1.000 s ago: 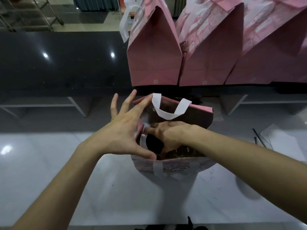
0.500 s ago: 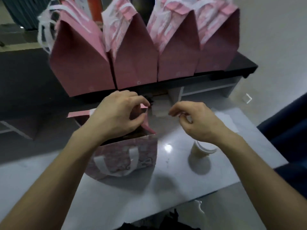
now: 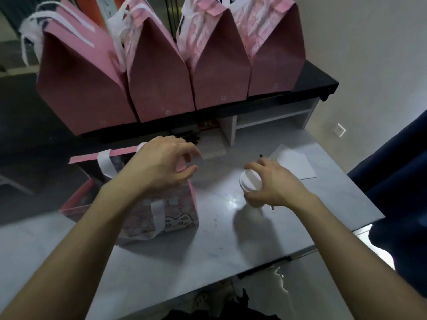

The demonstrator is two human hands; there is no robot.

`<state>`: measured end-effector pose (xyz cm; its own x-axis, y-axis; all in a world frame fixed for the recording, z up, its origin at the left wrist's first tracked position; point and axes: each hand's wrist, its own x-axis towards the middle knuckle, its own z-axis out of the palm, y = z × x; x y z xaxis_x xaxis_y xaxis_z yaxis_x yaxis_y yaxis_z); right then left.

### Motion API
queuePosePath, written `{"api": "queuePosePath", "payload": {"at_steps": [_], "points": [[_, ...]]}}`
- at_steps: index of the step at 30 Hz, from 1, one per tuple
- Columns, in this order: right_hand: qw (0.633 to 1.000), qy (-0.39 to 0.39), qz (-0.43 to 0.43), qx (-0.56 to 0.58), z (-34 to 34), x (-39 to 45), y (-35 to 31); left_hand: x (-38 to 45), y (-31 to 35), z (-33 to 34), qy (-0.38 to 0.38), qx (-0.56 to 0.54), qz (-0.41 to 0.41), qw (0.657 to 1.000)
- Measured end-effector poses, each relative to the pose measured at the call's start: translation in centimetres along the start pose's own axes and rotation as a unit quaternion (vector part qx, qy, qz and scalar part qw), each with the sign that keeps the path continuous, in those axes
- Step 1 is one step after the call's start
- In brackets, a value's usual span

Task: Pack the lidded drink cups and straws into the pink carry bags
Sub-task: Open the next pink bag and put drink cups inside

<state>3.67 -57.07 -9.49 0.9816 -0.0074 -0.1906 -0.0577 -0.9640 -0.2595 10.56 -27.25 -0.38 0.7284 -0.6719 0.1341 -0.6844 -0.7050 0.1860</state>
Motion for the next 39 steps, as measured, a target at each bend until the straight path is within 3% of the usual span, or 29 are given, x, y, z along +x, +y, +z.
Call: {"api": "queuePosePath", "payload": {"at_steps": [4,8,12,16,20,25,31,35,39], "points": [[0.993,0.091,-0.078,0.019,-4.7,1.5,-5.0,-2.7,-2.3,-1.5,0.017,0.023,-0.037,0.999],[0.968,0.16,-0.157,0.108,-9.1,2.3,-10.9,-6.2,-5.4,-3.2,0.014,0.053,-0.094,0.994],[0.943,0.183,-0.222,0.165,-11.4,2.6,-16.2,-9.0,-8.5,-4.6,-0.042,0.057,-0.152,0.986],[0.936,0.16,-0.251,0.188,-11.6,2.9,-19.9,-9.3,-10.8,-4.3,-0.135,0.033,-0.168,0.976],[0.946,0.102,-0.261,0.162,-10.8,2.9,-21.1,-8.7,-12.7,-2.8,-0.163,0.078,-0.086,0.98],[0.963,0.013,-0.242,0.115,-9.5,3.9,-21.2,-9.5,-13.7,-1.3,-0.112,0.026,-0.051,0.992],[0.964,-0.102,-0.235,-0.074,-6.8,6.2,-23.3,-9.8,-13.8,-0.7,-0.082,-0.008,-0.038,0.996],[0.95,-0.104,-0.22,-0.195,-5.3,7.6,-24.8,-9.7,-13.8,-0.5,-0.082,-0.007,-0.024,0.996],[0.944,-0.076,-0.237,-0.216,-5.0,8.2,-25.8,-9.7,-13.8,-0.4,-0.084,0.009,-0.03,0.996]]}}
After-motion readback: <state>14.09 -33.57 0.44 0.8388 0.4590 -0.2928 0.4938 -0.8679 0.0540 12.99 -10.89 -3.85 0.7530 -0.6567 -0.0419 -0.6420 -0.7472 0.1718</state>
